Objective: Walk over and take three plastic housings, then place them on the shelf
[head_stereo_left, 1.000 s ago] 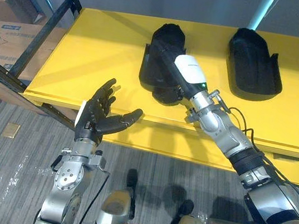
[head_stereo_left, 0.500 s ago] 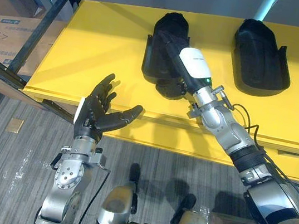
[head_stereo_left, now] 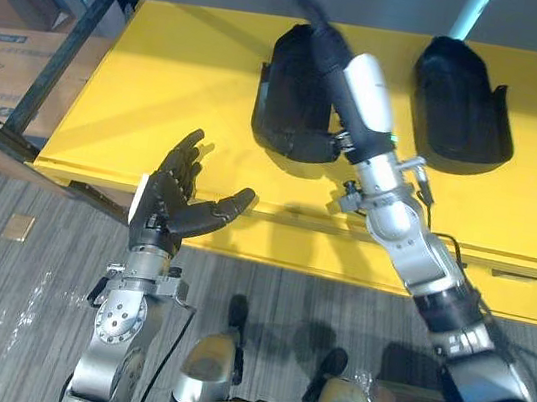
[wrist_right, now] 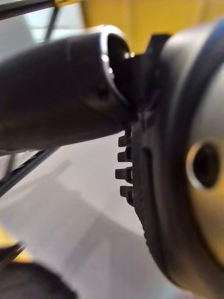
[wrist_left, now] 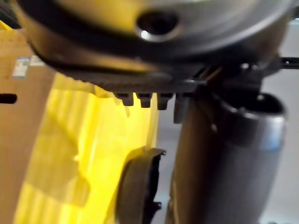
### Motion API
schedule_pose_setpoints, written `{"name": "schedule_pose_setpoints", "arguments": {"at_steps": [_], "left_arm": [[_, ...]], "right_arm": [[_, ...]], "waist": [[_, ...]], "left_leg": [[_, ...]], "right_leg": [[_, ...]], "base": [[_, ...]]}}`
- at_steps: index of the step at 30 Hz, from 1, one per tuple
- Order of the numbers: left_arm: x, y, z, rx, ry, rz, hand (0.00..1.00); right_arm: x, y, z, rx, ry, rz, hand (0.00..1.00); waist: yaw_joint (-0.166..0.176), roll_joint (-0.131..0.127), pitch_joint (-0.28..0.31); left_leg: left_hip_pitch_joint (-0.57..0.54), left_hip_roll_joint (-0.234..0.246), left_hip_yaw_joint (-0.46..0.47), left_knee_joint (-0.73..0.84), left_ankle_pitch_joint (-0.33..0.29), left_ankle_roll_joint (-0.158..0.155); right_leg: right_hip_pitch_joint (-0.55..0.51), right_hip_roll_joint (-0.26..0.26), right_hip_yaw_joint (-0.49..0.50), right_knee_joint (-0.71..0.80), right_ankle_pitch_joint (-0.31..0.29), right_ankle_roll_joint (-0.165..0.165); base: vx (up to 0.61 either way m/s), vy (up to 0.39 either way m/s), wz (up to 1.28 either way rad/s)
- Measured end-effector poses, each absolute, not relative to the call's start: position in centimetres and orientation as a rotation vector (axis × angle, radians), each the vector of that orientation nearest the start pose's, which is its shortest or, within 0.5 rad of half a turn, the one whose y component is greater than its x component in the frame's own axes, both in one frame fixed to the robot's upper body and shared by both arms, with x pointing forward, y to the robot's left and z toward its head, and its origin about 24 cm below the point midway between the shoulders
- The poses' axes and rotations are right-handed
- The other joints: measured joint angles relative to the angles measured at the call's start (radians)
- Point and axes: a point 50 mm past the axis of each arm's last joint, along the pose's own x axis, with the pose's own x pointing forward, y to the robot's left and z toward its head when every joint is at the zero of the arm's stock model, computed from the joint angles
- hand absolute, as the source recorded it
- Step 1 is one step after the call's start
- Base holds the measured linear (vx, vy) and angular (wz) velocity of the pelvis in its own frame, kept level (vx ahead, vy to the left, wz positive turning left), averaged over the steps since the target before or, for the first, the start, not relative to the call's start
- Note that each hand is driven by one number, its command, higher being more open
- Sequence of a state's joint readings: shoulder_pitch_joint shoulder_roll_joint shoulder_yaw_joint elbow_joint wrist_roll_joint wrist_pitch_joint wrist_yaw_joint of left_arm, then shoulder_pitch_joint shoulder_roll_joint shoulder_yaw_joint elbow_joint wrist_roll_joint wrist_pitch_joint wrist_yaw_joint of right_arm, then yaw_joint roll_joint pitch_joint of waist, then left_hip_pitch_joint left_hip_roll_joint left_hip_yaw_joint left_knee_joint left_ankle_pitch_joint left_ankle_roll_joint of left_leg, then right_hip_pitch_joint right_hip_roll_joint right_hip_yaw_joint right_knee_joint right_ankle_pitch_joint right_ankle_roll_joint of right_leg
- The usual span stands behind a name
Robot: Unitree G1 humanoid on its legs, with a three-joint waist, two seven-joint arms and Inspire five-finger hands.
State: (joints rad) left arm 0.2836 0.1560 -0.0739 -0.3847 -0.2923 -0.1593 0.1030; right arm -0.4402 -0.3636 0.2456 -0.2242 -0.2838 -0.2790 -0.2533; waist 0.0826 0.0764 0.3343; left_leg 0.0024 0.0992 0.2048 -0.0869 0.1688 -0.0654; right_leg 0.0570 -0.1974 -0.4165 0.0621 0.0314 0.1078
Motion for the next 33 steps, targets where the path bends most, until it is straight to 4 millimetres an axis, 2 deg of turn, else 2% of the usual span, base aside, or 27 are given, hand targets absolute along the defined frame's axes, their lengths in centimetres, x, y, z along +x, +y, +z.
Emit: {"name": "schedule_pose_setpoints", "arguments": {"at_steps": [2,4,6,7,9,10,12,14,15,16,18,19,20,22,23,24,25,26,27,30,31,33], "left_arm": [[19.3,17.2,9.8,-0.190,-0.310,0.037,1.00],[19.2,16.9,11.2,-0.190,-0.378,-0.005,1.00],[19.4,16.4,12.0,-0.205,-0.421,-0.056,1.00],[19.5,16.2,12.1,-0.220,-0.427,-0.071,1.00],[19.8,15.9,12.5,-0.273,-0.447,-0.093,1.00],[19.8,15.9,12.5,-0.289,-0.450,-0.090,1.00],[20.0,15.4,12.6,-0.315,-0.455,-0.092,1.00],[20.3,14.6,12.4,-0.336,-0.440,-0.112,1.00],[20.4,14.2,12.2,-0.343,-0.430,-0.121,1.00],[20.5,13.3,11.5,-0.365,-0.393,-0.140,1.00],[20.5,12.2,10.8,-0.390,-0.351,-0.160,1.00],[20.6,11.7,10.5,-0.407,-0.332,-0.156,1.00],[20.6,11.6,10.4,-0.416,-0.322,-0.144,1.00],[20.8,11.7,10.3,-0.435,-0.309,-0.088,1.00],[20.9,12.0,10.2,-0.445,-0.304,-0.034,1.00],[21.0,12.4,10.1,-0.447,-0.292,0.005,1.00],[20.9,12.4,10.0,-0.446,-0.282,0.008,1.00],[20.6,12.5,9.8,-0.444,-0.273,0.004,1.00],[20.2,12.5,9.9,-0.444,-0.275,-0.008,1.00],[19.6,13.5,11.0,-0.437,-0.337,0.003,1.00],[19.6,13.7,11.2,-0.436,-0.350,0.008,1.00],[19.3,14.4,12.2,-0.434,-0.424,0.024,1.00]], "right_arm": [[24.5,-13.0,22.1,-0.350,-0.998,-0.001,1.00],[23.2,-15.9,20.5,-0.305,-0.906,-0.139,1.00],[22.3,-19.1,18.1,-0.320,-0.752,-0.278,1.00],[22.0,-19.9,17.4,-0.312,-0.707,-0.312,1.00],[20.5,-22.6,15.1,-0.243,-0.559,-0.441,1.00],[20.0,-23.3,14.5,-0.232,-0.519,-0.470,1.00],[17.5,-25.5,12.1,-0.258,-0.343,-0.562,1.00],[15.3,-26.8,10.2,-0.256,-0.208,-0.614,1.00],[14.4,-27.0,9.5,-0.252,-0.164,-0.631,1.00],[12.1,-27.1,7.9,-0.198,-0.072,-0.669,1.00],[9.8,-26.5,7.1,-0.099,-0.024,-0.706,1.00],[9.3,-26.0,6.9,-0.018,-0.038,-0.704,1.00],[9.4,-25.7,6.9,0.018,-0.056,-0.693,1.00],[10.8,-24.3,7.4,0.073,-0.135,-0.596,1.00],[12.4,-23.0,8.1,0.080,-0.194,-0.492,1.00],[14.1,-21.9,8.8,0.063,-0.242,-0.386,1.00],[14.8,-21.5,9.1,0.058,-0.261,-0.347,1.00],[15.9,-20.8,9.6,0.062,-0.295,-0.289,1.00],[16.5,-20.4,9.9,0.081,-0.315,-0.285,1.00],[16.5,-19.4,9.3,0.130,-0.277,-0.295,1.00],[16.5,-19.3,9.2,0.135,-0.266,-0.295,1.00],[15.8,-19.2,7.4,0.159,-0.158,-0.350,1.00]], "waist": [[-0.029,-0.035,-0.022],[-0.064,-0.069,-0.050],[-0.102,-0.085,-0.078],[-0.112,-0.086,-0.085],[-0.162,-0.074,-0.101],[-0.173,-0.070,-0.104],[-0.217,-0.057,-0.124],[-0.254,-0.050,-0.149],[-0.270,-0.048,-0.156],[-0.300,-0.043,-0.179],[-0.338,-0.040,-0.197],[-0.357,-0.046,-0.200],[-0.362,-0.048,-0.200],[-0.336,-0.044,-0.202],[-0.303,-0.028,-0.208],[-0.282,-0.013,-0.209],[-0.274,-0.003,-0.216],[-0.261,-0.013,-0.214],[-0.232,-0.015,-0.223],[-0.181,-0.044,-0.241],[-0.179,-0.046,-0.242],[-0.177,-0.047,-0.241]], "left_leg": [[0.020,0.002,0.051,-0.002,-0.019,-0.002],[0.051,0.014,0.112,-0.002,-0.044,-0.008],[0.087,0.017,0.179,-0.002,-0.062,-0.015],[0.098,0.017,0.199,-0.001,-0.067,-0.018],[0.144,0.029,0.278,0.001,-0.089,-0.031],[0.157,0.034,0.303,0.001,-0.096,-0.036],[0.194,0.052,0.388,0.001,-0.117,-0.058],[0.217,0.072,0.449,0.001,-0.129,-0.074],[0.225,0.079,0.467,0.002,-0.134,-0.081],[0.248,0.096,0.515,0.002,-0.143,-0.095],[0.269,0.117,0.566,0.014,-0.157,-0.113],[0.277,0.127,0.587,0.055,-0.181,-0.119],[0.280,0.131,0.589,0.081,-0.199,-0.113],[0.271,0.140,0.484,0.170,-0.281,-0.056],[0.251,0.137,0.346,0.220,-0.359,-0.032],[0.250,0.134,0.226,0.240,-0.400,-0.053],[0.250,0.133,0.190,0.247,-0.412,-0.070],[0.247,0.124,0.172,0.258,-0.438,-0.081],[0.242,0.111,0.170,0.266,-0.444,-0.082],[0.194,0.078,0.138,0.285,-0.444,-0.065],[0.187,0.075,0.133,0.287,-0.443,-0.062],[0.172,0.065,0.119,0.316,-0.444,-0.062]], "right_leg": [[-0.003,0.006,0.048,-0.020,0.011,0.001],[-0.002,0.015,0.104,-0.044,0.024,0.000],[-0.001,0.025,0.167,-0.061,0.037,0.002],[-0.002,0.028,0.183,-0.065,0.039,0.002],[-0.003,0.046,0.260,-0.076,0.049,-0.001],[-0.004,0.053,0.283,-0.082,0.053,-0.001],[-0.014,0.081,0.356,-0.095,0.059,-0.002],[-0.024,0.105,0.405,-0.100,0.061,-0.002],[-0.025,0.114,0.422,-0.100,0.061,-0.002],[-0.029,0.134,0.455,-0.100,0.061,-0.002],[-0.037,0.161,0.499,-0.098,0.061,-0.002],[-0.044,0.176,0.537,-0.090,0.061,-0.002],[-0.050,0.184,0.561,-0.082,0.061,-0.002],[-0.084,0.222,0.665,-0.050,0.061,-0.007],[-0.108,0.243,0.736,-0.047,0.063,-0.019],[-0.113,0.262,0.766,-0.045,0.077,-0.015],[-0.114,0.268,0.778,-0.045,0.080,-0.011],[-0.113,0.265,0.781,-0.043,0.087,-0.001],[-0.112,0.248,0.781,-0.046,0.093,0.008],[-0.136,0.205,0.761,-0.047,0.096,0.013],[-0.140,0.200,0.757,-0.046,0.096,0.013],[-0.145,0.188,0.752,-0.040,0.106,0.019]], "base": [[0.07,-0.001,-0.70],[0.07,-0.006,-0.89],[0.08,0.003,-0.87],[0.08,0.022,-0.94],[0.10,0.016,-1.01],[0.10,0.004,-1.09],[0.08,-0.012,-1.05],[0.08,-0.029,-0.84],[0.08,-0.037,-0.97],[0.07,-0.036,-0.75],[0.07,-0.048,-0.90],[0.03,-0.039,-0.96],[0.00,-0.050,-1.20],[-0.04,-0.052,-1.54],[-0.10,0.017,-1.85],[-0.12,0.055,-1.55],[-0.14,0.099,-0.75],[-0.16,0.109,-0.15],[-0.19,0.132,0.00],[-0.12,0.097,0.27],[-0.02,0.061,0.30],[0.03,0.069,0.10]]}}
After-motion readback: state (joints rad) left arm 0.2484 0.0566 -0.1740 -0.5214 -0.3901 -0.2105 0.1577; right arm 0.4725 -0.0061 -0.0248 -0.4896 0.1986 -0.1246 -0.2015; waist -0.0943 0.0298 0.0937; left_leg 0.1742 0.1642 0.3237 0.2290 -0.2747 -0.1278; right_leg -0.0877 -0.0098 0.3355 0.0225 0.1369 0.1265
